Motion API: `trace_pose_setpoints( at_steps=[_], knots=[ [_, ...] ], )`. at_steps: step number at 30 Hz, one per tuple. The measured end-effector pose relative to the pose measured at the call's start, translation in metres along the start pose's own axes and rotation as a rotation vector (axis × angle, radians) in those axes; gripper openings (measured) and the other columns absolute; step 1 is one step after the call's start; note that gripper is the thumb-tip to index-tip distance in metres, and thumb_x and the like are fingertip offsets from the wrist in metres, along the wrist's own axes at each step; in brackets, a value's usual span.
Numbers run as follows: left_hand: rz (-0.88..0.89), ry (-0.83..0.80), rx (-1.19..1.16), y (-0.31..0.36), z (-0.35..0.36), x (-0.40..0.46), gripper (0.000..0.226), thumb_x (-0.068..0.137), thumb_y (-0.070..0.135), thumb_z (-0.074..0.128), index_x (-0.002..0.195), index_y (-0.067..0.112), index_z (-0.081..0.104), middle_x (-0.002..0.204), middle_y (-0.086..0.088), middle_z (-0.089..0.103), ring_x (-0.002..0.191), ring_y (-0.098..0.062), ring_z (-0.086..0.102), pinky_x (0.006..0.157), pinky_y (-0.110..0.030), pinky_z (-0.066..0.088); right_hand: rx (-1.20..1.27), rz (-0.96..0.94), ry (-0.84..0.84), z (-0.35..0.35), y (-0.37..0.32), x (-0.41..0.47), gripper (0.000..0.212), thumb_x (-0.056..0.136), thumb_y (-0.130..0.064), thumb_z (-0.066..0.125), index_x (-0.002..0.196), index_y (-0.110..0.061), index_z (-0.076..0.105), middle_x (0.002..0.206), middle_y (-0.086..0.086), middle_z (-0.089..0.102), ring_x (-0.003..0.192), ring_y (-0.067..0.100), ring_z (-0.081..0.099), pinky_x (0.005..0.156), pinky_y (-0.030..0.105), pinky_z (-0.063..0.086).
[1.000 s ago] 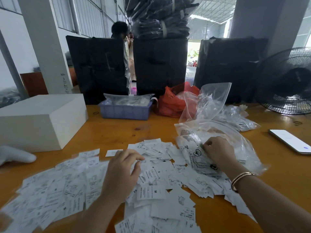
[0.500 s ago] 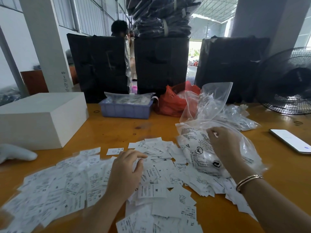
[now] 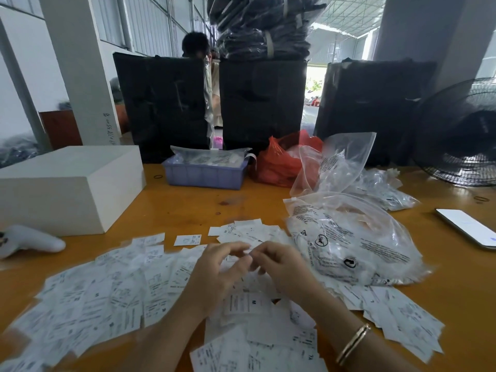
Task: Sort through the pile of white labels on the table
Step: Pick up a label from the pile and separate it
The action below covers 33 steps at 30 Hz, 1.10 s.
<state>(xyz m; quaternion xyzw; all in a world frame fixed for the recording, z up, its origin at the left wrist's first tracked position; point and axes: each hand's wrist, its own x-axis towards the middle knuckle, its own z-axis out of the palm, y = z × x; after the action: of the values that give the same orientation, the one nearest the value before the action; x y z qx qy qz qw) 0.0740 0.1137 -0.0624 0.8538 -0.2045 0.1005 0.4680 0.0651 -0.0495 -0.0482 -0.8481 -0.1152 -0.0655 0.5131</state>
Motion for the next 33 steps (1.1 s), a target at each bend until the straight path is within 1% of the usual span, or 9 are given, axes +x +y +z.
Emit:
trace_pose_setpoints(
  at_steps=[3,6,8,11,14,18,22,26,33],
  knots=[
    [-0.009,0.046,0.004,0.0,0.0,0.001,0.014,0.078,0.052,0.061,0.091,0.047,0.061,0.094,0.018,0.061,0.09,0.012,0.052,0.071,-0.006,0.044,0.025,-0.001,-0.006,0.001,0.001,0.0,0.018,0.094,-0.024,0.056,0.08,-0.029,0.066,0.074,-0.009,0.069,0.068,0.003,0.06,0.069,0.022,0.05],
    [-0.021,0.14,-0.034,-0.004,0.001,0.002,0.01,0.085,0.026,0.068,0.083,0.036,0.066,0.079,0.016,0.065,0.082,0.009,0.056,0.069,-0.006,0.044,0.006,0.031,0.126,0.0,0.007,0.002,0.017,0.097,-0.025,0.05,0.095,-0.029,0.066,0.082,-0.012,0.068,0.075,0.016,0.062,0.07,0.03,0.051],
    [-0.063,0.187,-0.069,-0.006,0.0,0.003,0.008,0.086,0.025,0.067,0.08,0.031,0.066,0.076,0.017,0.067,0.079,0.008,0.058,0.066,-0.011,0.044,-0.226,0.027,0.15,-0.003,0.016,0.002,0.021,0.096,-0.028,0.049,0.111,-0.028,0.065,0.101,-0.015,0.064,0.09,0.011,0.059,0.081,0.029,0.048],
    [-0.138,0.228,-0.161,-0.007,-0.001,0.006,0.007,0.086,0.029,0.066,0.079,0.028,0.067,0.08,0.021,0.068,0.076,0.005,0.06,0.068,-0.018,0.043,-0.651,0.006,-0.051,-0.005,0.029,0.001,0.039,0.091,-0.044,0.048,0.127,-0.031,0.056,0.129,-0.015,0.05,0.12,0.01,0.04,0.105,0.034,0.026],
    [-0.152,0.235,-0.198,-0.005,-0.002,0.006,0.011,0.087,0.035,0.063,0.079,0.029,0.067,0.078,0.023,0.069,0.074,0.007,0.061,0.063,-0.017,0.042,-0.74,0.009,-0.109,-0.004,0.033,0.004,0.048,0.089,-0.055,0.046,0.131,-0.033,0.051,0.135,-0.015,0.044,0.125,0.012,0.034,0.102,0.034,0.016],
    [-0.126,0.223,-0.227,-0.001,-0.003,0.005,0.022,0.083,0.047,0.056,0.08,0.029,0.069,0.081,0.022,0.07,0.076,0.004,0.064,0.058,-0.007,0.044,-0.583,0.041,-0.033,-0.002,0.032,0.004,0.035,0.084,-0.055,0.056,0.114,-0.038,0.055,0.121,-0.019,0.049,0.116,0.006,0.038,0.095,0.028,0.016],
    [-0.098,0.208,-0.261,-0.001,-0.002,0.003,0.03,0.076,0.052,0.051,0.082,0.028,0.069,0.081,0.02,0.072,0.079,0.004,0.065,0.061,-0.001,0.044,-0.436,0.072,-0.012,-0.004,0.031,0.003,0.018,0.083,-0.047,0.063,0.088,-0.041,0.047,0.091,-0.029,0.043,0.098,0.001,0.041,0.1,0.031,0.026],
    [-0.089,0.219,-0.272,-0.001,-0.002,0.003,0.03,0.076,0.053,0.051,0.081,0.029,0.069,0.079,0.021,0.071,0.079,0.006,0.064,0.064,0.001,0.042,-0.158,0.123,0.039,-0.011,0.026,0.001,0.015,0.081,-0.04,0.069,0.075,-0.038,0.056,0.097,-0.016,0.059,0.096,0.01,0.054,0.094,0.042,0.044],
    [-0.083,0.215,-0.269,0.001,-0.003,0.005,0.027,0.076,0.051,0.052,0.08,0.031,0.069,0.077,0.023,0.071,0.079,0.008,0.064,0.063,0.002,0.041,0.525,0.07,0.07,-0.021,0.02,-0.007,0.002,0.077,-0.027,0.07,0.075,-0.027,0.071,0.09,0.004,0.073,0.088,0.023,0.069,0.071,0.025,0.055]
  ],
)
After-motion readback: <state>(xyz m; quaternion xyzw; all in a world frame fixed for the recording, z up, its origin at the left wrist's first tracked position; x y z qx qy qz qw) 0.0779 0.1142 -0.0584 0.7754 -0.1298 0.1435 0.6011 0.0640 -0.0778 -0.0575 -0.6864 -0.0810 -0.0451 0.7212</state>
